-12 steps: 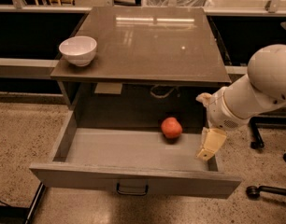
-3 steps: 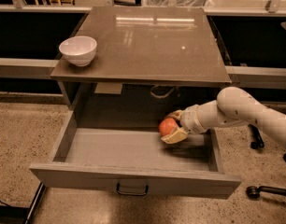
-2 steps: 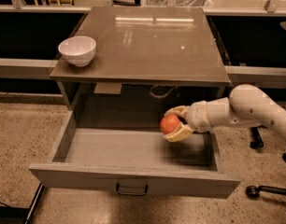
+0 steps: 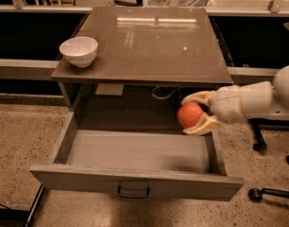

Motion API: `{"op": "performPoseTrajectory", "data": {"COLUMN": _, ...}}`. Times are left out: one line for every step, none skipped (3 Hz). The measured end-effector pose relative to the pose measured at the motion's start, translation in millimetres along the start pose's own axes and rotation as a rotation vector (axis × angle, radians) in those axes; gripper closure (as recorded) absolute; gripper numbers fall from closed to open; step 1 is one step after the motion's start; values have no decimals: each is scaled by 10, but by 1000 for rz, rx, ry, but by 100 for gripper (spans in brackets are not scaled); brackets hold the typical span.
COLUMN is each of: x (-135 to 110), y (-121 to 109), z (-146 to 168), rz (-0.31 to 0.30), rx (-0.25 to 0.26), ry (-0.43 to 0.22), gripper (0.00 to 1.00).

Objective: Pick apple from top drawer and place on counter

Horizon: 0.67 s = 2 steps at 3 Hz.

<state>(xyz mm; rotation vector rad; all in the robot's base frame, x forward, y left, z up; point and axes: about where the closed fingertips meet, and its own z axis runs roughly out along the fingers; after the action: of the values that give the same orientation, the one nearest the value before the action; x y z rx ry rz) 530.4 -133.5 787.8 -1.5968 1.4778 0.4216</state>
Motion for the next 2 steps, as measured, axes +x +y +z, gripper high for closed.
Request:
{"op": "performPoseTrajectory", "data": {"x": -182, "y": -320, "z": -640, "rz": 14, "rx": 33, "ry": 142, "gripper": 100}}
{"op": "performPoseTrajectory", "data": {"x": -237, "y": -698, "z": -893, "rz": 117, "rx": 15, "ry": 163, "gripper": 100}}
